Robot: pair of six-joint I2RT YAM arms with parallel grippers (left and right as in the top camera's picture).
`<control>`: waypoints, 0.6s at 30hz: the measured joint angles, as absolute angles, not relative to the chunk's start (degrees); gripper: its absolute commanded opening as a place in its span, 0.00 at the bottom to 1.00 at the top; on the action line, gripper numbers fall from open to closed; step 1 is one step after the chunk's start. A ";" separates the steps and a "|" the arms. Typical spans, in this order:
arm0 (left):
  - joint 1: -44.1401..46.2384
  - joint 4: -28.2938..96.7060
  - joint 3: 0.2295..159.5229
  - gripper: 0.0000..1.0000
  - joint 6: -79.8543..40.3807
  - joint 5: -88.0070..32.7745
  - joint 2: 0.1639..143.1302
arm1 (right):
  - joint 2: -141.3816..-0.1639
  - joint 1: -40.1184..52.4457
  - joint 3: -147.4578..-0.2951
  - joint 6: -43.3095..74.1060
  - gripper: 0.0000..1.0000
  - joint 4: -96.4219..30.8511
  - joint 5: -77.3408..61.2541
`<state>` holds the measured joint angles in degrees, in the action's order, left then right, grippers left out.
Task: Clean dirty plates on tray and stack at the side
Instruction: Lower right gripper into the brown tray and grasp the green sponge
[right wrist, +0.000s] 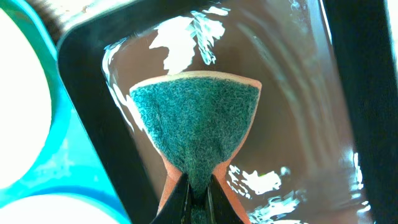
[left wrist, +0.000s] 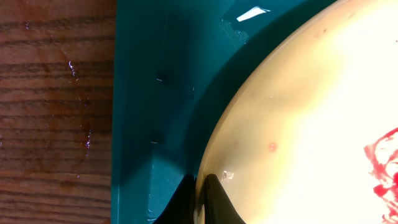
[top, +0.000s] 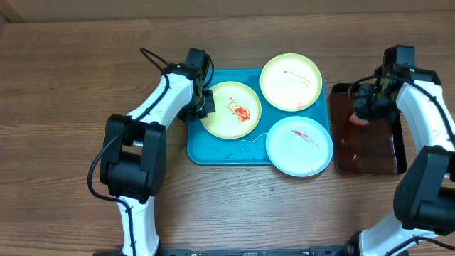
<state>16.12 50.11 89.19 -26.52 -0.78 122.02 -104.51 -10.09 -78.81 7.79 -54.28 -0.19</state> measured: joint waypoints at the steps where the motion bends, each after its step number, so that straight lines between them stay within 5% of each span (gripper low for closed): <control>1: 16.12 50.06 89.19 0.04 -26.52 -0.78 122.02 | -104.51 -10.09 -78.41 6.55 0.04 -52.93 -0.05; 18: 16.12 49.63 89.19 0.04 -26.35 -0.60 122.02 | -103.61 -11.66 -59.18 -1.48 0.04 -29.98 -1.39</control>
<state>16.12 49.63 89.19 -26.35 -0.60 122.02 -103.61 -11.66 -59.18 -1.48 -29.98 -1.39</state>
